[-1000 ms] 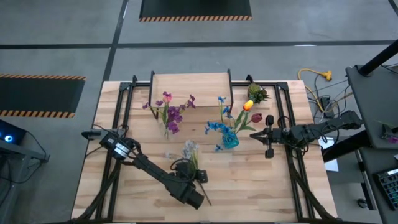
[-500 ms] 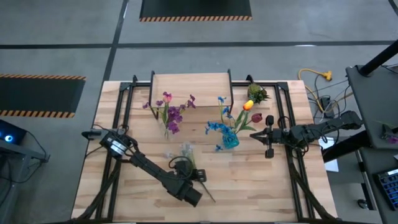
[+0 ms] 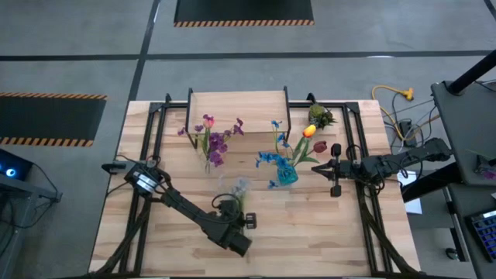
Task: Pick and place flowers into a vace then onto a shelf
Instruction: Put the white flower into the transparent vase
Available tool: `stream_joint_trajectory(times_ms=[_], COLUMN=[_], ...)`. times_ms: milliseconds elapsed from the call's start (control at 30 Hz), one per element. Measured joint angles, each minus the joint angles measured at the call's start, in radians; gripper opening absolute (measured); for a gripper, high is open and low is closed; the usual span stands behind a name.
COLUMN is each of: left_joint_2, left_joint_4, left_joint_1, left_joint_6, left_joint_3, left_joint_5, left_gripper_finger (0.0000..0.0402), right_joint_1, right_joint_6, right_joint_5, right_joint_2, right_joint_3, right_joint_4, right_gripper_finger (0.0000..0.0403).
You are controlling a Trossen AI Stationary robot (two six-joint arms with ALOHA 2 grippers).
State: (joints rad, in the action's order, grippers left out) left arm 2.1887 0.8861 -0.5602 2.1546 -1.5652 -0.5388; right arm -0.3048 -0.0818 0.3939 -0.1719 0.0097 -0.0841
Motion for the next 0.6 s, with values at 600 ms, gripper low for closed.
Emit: stream_joint_trajectory(times_ms=[600], left_joint_2=[-0.332], left_joint_4=[0.124], left_joint_1=[-0.053], left_joint_6=[-0.402], left_joint_3=[0.004], left_joint_5=[-0.005], left_gripper_finger=[0.0000], right_joint_1=[0.000], right_joint_6=[0.000], right_joint_5=[0.001], right_joint_2=[0.000], right_joint_3=[0.000], right_joint_4=[0.000], right_gripper_finger=[0.0008])
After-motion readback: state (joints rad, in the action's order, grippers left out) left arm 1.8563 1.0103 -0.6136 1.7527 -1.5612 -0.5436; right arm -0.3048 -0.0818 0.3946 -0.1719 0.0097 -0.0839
